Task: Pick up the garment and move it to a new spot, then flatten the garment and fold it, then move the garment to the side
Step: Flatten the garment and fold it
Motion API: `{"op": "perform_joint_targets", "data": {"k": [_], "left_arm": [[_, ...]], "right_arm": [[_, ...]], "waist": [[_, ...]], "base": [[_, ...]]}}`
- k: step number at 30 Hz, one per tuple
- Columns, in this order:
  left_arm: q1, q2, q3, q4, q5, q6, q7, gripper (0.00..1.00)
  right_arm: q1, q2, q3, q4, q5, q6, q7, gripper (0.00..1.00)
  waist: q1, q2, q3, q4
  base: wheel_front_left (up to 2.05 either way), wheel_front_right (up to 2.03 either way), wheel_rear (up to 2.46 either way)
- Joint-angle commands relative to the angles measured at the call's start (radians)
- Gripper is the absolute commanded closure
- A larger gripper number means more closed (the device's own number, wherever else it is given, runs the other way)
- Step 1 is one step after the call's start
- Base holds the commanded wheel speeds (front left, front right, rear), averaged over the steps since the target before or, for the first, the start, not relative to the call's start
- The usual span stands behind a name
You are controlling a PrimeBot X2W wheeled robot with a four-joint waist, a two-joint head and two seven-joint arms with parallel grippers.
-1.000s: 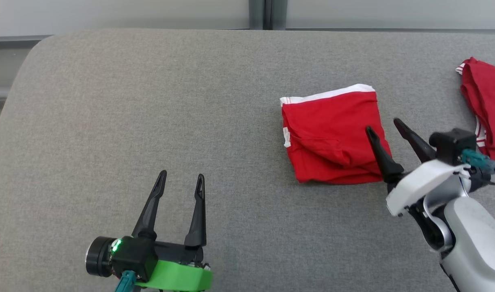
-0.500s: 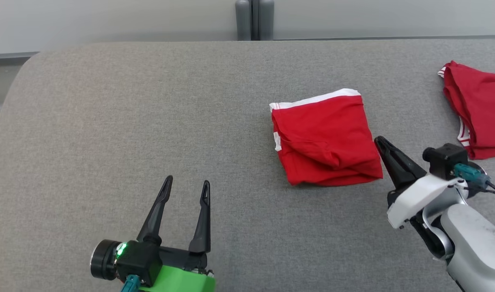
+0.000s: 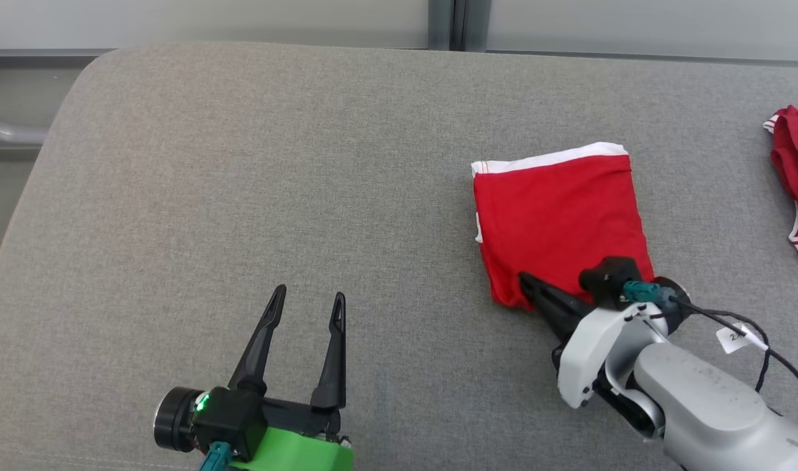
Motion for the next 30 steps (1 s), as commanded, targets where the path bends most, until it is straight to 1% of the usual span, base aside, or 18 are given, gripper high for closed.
{"op": "perform_joint_targets", "data": {"k": [1,3,5,8,11,12,16,20,25,30], "left_arm": [[-0.013,0.001,0.004,0.0,-0.003,0.004,-0.003,0.0],[-0.013,0.001,0.005,0.002,-0.001,0.003,-0.003,0.0],[-0.014,0.001,0.004,0.002,-0.002,0.003,-0.003,0.0],[-0.021,0.001,0.002,-0.001,-0.001,0.002,-0.002,0.0],[-0.024,0.001,0.0,-0.005,0.0,0.0,-0.003,0.0],[-0.028,0.001,-0.003,-0.006,0.001,-0.001,-0.003,0.0],[-0.042,0.001,-0.014,-0.009,-0.004,-0.003,-0.003,0.0],[-0.061,0.001,-0.026,-0.004,-0.014,-0.005,-0.002,0.0],[-0.079,0.001,-0.034,0.0,-0.022,-0.004,-0.003,0.0],[-0.087,0.001,-0.037,0.001,-0.026,0.001,-0.003,0.0]], "right_arm": [[-0.003,0.006,0.026,-0.004,0.02,-0.001,-0.008,1.0],[0.002,0.02,0.071,-0.03,0.061,-0.001,-0.011,1.0],[-0.006,0.02,0.101,-0.058,0.102,-0.001,-0.021,1.0],[-0.05,0.015,0.096,-0.087,0.122,-0.001,-0.057,1.0],[-0.08,0.015,0.041,-0.067,0.091,-0.001,-0.08,1.0],[-0.093,0.02,0.004,-0.049,0.068,-0.001,-0.083,1.0],[-0.117,0.067,-0.127,0.015,-0.033,-0.001,-0.086,1.0],[-0.111,0.112,-0.227,0.092,-0.137,-0.001,-0.087,1.0],[-0.106,0.16,-0.309,0.188,-0.23,-0.001,-0.087,1.0],[-0.093,0.194,-0.35,0.245,-0.266,-0.001,-0.087,1.0]], "waist": [[0.0,0.0,0.003,0.001],[0.0,0.0,0.005,-0.001],[0.0,0.0,0.009,-0.005],[0.0,0.0,0.02,-0.011],[0.0,0.0,0.032,-0.014],[0.0,0.0,0.037,-0.013],[0.0,0.0,0.058,-0.003],[0.0,0.0,0.082,0.015],[0.0,0.0,0.107,0.039],[0.0,0.0,0.123,0.048]], "base": [[0.0,0.0,0.0],[0.0,0.0,0.0],[0.0,0.0,0.0],[0.0,0.0,0.0],[0.0,0.0,0.0],[0.0,0.0,0.0],[0.0,0.0,0.0],[0.0,0.0,0.0],[0.0,0.0,0.0],[0.0,0.0,0.0]]}}
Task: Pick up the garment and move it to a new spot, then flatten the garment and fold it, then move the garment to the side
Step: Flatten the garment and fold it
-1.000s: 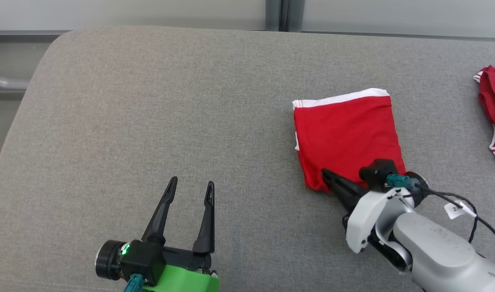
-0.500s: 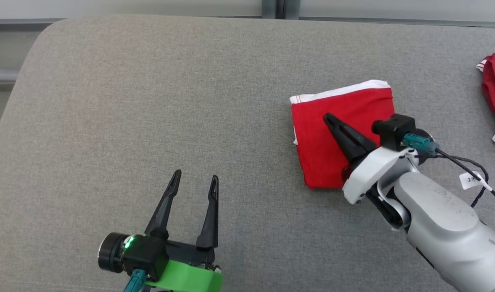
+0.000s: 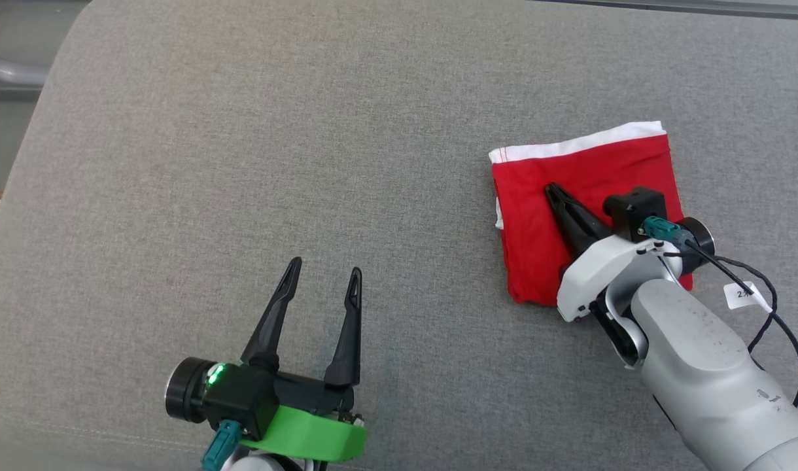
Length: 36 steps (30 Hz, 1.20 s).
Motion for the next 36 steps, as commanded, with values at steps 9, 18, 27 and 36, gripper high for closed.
{"op": "perform_joint_targets", "data": {"k": [9,18,27,36], "left_arm": [[-0.02,0.001,0.006,0.008,0.0,0.005,-0.003,0.0],[0.025,0.001,0.055,0.009,0.002,0.01,-0.002,0.0],[0.092,0.001,0.152,0.002,0.013,0.017,-0.003,0.0],[0.197,0.001,0.242,0.001,0.042,0.006,-0.002,0.0]], "right_arm": [[-0.002,0.029,-0.033,-0.006,-0.032,-0.001,-0.003,1.0],[0.1,-0.007,-0.129,-0.215,-0.057,-0.001,-0.003,0.0],[0.324,-0.009,-0.235,-0.447,-0.083,-0.001,-0.003,0.0],[0.509,0.059,-0.263,-0.536,-0.092,-0.001,-0.003,0.0]], "waist": [[-0.0001,0.0,-0.001,-0.016],[-0.0001,0.0,-0.083,-0.085],[-0.0001,0.0,-0.175,-0.172],[-0.0001,0.0,-0.275,-0.244]], "base": [[0.0,0.0,0.0],[0.0,0.0,0.0],[0.0,0.0,0.0],[0.0,0.0,0.0]]}}
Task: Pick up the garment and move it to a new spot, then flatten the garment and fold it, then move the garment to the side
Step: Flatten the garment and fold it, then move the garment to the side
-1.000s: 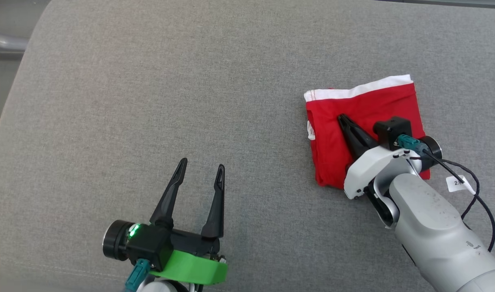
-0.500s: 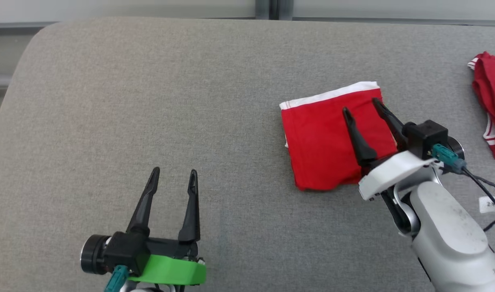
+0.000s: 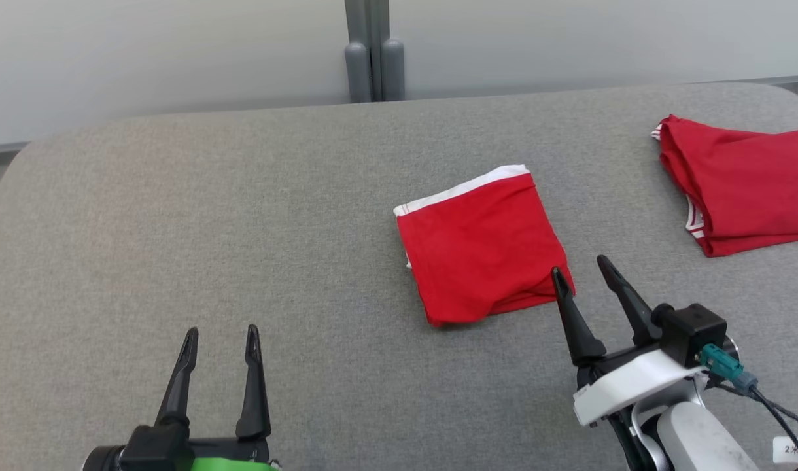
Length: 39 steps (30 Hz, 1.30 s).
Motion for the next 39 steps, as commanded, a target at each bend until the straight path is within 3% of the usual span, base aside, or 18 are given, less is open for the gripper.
{"op": "perform_joint_targets", "data": {"k": [1,16,39], "left_arm": [[0.027,0.001,0.012,-0.005,0.004,0.002,-0.003,0.0],[0.123,0.001,0.045,0.048,0.014,-0.011,-0.003,0.0],[0.124,0.001,0.048,0.083,0.022,-0.01,-0.003,0.0]], "right_arm": [[0.028,0.011,-0.002,-0.015,0.006,-0.001,-0.003,0.0],[0.171,0.028,-0.036,-0.016,-0.049,-0.001,-0.003,0.0],[0.186,0.043,-0.035,-0.002,-0.049,-0.001,-0.003,0.0]], "waist": [[0.0,0.0,-0.058,-0.055],[0.0,0.0,-0.143,-0.08],[0.0,0.0,-0.154,-0.067]], "base": [[0.0,0.0,0.0],[0.0,0.0,0.0],[0.0,0.0,0.0]]}}
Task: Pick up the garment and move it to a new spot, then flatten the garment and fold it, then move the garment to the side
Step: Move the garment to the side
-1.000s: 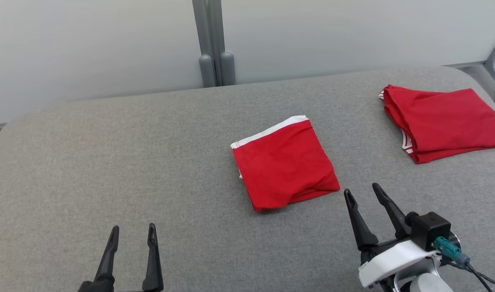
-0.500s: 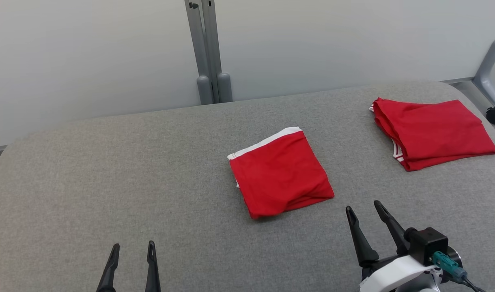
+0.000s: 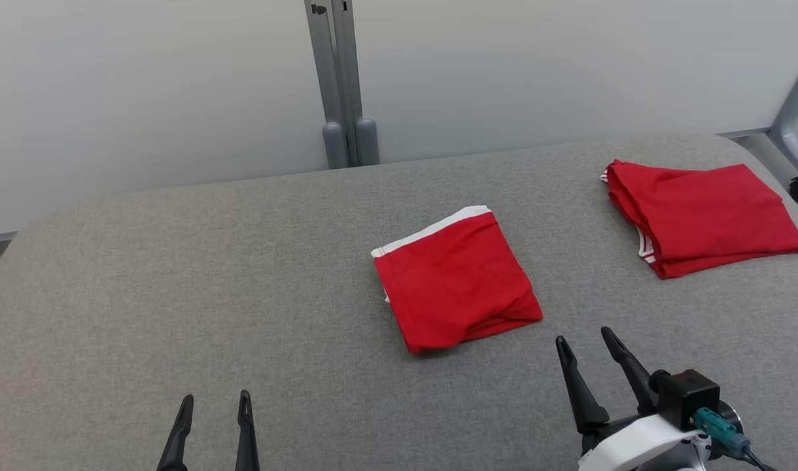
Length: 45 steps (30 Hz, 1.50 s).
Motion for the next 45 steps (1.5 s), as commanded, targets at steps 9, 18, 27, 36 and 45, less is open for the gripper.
{"op": "perform_joint_targets", "data": {"k": [9,18,27,36,45], "left_arm": [[0.008,0.002,0.01,0.005,0.017,-0.003,-0.003,0.0],[0.012,0.002,0.016,0.008,0.017,-0.002,-0.003,0.0],[0.008,0.002,0.016,0.01,0.017,-0.003,-0.003,0.0],[-0.03,0.002,-0.006,0.006,0.031,-0.008,-0.003,0.0],[-0.102,0.002,-0.044,-0.005,0.049,-0.023,-0.003,0.0]], "right_arm": [[0.004,0.006,0.005,0.006,0.004,-0.001,-0.002,0.0],[0.005,0.007,0.012,0.006,0.007,-0.001,-0.002,0.0],[0.0,0.002,0.013,0.008,0.008,-0.001,-0.002,0.0],[-0.064,-0.002,0.043,0.031,0.06,-0.001,-0.003,0.0],[-0.294,-0.147,0.207,0.186,0.382,-0.001,-0.002,0.0]], "waist": [[0.0,-0.0001,-0.001,0.009],[0.0,-0.0001,-0.003,0.008],[0.0,-0.0001,0.004,0.007],[0.0,-0.0001,0.06,0.039],[0.0,-0.0001,0.184,0.098]], "base": [[0.0,0.0,0.0],[0.0,0.0,0.0],[0.0,0.0,0.0],[0.0,0.0,0.0],[0.0,0.0,0.0]]}}
